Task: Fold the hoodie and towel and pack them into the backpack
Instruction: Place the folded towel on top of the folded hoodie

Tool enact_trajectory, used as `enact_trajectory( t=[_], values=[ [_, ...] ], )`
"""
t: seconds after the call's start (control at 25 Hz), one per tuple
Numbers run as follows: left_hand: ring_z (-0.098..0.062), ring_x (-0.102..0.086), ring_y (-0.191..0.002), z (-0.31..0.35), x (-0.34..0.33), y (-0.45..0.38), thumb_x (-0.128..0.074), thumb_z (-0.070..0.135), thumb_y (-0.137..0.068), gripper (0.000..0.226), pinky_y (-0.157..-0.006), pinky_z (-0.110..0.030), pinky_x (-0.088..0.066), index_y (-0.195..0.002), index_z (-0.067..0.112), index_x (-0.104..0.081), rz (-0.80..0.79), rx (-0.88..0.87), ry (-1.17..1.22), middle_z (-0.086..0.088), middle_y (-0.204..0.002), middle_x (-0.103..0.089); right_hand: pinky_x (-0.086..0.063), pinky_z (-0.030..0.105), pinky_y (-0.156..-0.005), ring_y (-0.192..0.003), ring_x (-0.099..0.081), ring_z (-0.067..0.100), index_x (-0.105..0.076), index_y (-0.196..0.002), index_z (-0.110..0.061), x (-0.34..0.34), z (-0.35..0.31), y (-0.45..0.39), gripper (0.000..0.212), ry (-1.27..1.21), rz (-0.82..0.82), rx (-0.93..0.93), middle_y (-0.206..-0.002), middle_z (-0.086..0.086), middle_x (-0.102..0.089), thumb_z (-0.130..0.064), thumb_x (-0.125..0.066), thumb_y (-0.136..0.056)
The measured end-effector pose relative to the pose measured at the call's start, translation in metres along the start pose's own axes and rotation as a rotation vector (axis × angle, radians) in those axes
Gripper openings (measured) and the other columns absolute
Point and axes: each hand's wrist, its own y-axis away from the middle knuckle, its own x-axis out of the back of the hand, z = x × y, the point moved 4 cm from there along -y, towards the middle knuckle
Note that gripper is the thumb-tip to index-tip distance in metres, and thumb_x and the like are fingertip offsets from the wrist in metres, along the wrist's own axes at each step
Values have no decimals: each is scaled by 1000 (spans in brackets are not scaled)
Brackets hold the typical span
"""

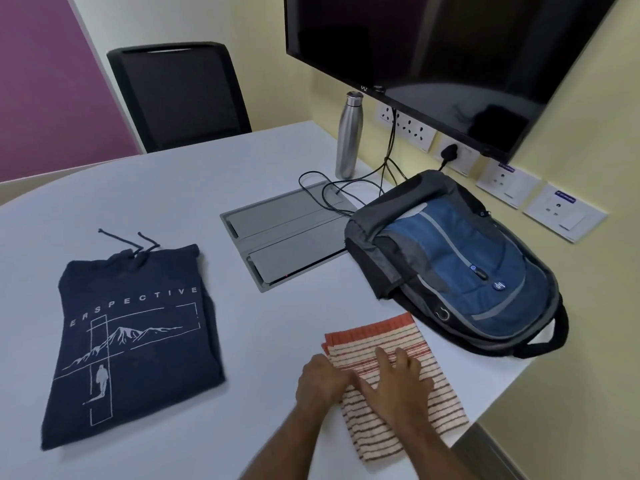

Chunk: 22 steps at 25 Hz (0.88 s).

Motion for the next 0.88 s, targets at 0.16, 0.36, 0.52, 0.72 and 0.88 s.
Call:
enact_trajectory(
  t=[0.16, 0.36, 0.52, 0.72, 0.88],
  values=[
    [-12, -69, -88, 2, 9, 4, -69, 55, -74, 40, -75, -26, -57, -106, 32, -63, 58, -15, -66, 10, -103, -71, -40, 50, -100, -129, -34, 27, -27, -148, -34, 4, -13, -1, 62, -48, 11, -6, -148, 6, -34, -64, -35, -94],
    [-10, -66, -76, -4, 13, 0, -66, 37, -88, 12, -78, -30, -60, -97, 29, -61, 88, 16, -115, 12, -89, -67, -48, 38, -95, -117, -48, 21, -44, -138, -24, 24, 5, -15, 48, -341, 79, -69, -132, 3, -51, -27, -57, -92],
    [-12, -67, -81, -8, 9, -3, -64, 37, -90, 12, -79, -30, -59, -99, 30, -59, 78, -11, -127, 10, -94, -68, -46, 46, -95, -112, -50, 26, -45, -126, -18, 27, 36, -19, 50, -351, 103, -302, -122, 8, -53, -35, -66, -85],
    [-9, -65, -79, -3, 6, 2, -60, 37, -94, 14, -75, -23, -57, -103, 27, -59, 132, -75, -43, 12, -95, -67, -52, 45, -87, -90, -63, 26, -54, -109, -12, 11, 58, -27, 53, -559, -50, -520, -99, 6, -65, -47, -77, -76],
    [-5, -64, -85, 1, 17, 15, -59, 25, -96, 28, -72, -18, -57, -116, 29, -40, 142, -165, 162, 17, -104, -61, -46, 24, -54, -66, -64, 14, -68, -97, -14, 11, 51, -28, 23, -658, -81, -379, -79, -2, -68, -32, -74, -84]
  ],
)
